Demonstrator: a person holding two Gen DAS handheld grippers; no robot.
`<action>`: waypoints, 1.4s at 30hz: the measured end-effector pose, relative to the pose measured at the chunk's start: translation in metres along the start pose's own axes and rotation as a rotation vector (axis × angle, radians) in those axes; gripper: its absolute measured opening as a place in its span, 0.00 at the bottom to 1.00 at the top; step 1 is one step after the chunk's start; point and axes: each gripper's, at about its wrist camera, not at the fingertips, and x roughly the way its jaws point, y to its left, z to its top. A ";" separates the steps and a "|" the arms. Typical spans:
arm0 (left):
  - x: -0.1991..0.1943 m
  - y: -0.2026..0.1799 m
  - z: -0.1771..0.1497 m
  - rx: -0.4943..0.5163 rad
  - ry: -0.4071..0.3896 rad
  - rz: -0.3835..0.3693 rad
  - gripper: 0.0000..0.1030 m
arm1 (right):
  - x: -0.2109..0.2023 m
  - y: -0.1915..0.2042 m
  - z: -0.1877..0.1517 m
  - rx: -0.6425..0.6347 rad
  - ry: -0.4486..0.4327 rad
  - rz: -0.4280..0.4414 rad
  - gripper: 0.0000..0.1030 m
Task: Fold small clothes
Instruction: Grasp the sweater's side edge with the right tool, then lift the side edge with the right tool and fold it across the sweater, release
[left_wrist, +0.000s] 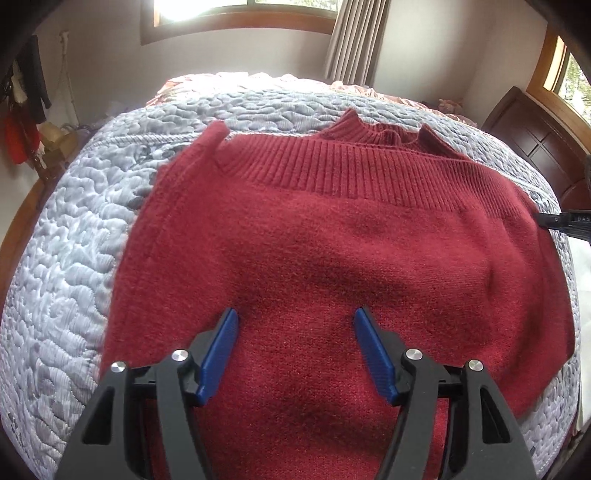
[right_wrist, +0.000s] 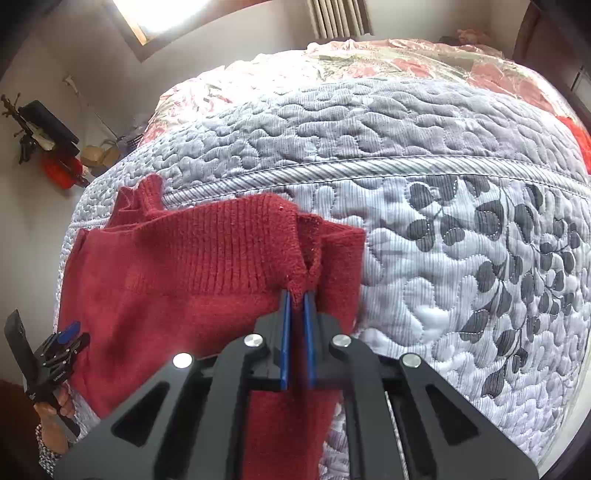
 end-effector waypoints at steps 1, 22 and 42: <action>0.001 0.000 -0.001 0.002 -0.002 0.002 0.65 | 0.001 -0.003 -0.001 0.000 -0.003 -0.014 0.06; -0.029 -0.021 -0.024 0.026 -0.038 0.004 0.67 | -0.046 -0.012 -0.129 -0.059 0.055 0.131 0.30; -0.034 -0.025 -0.022 0.001 -0.032 -0.026 0.71 | -0.061 -0.005 -0.140 -0.073 0.048 0.125 0.35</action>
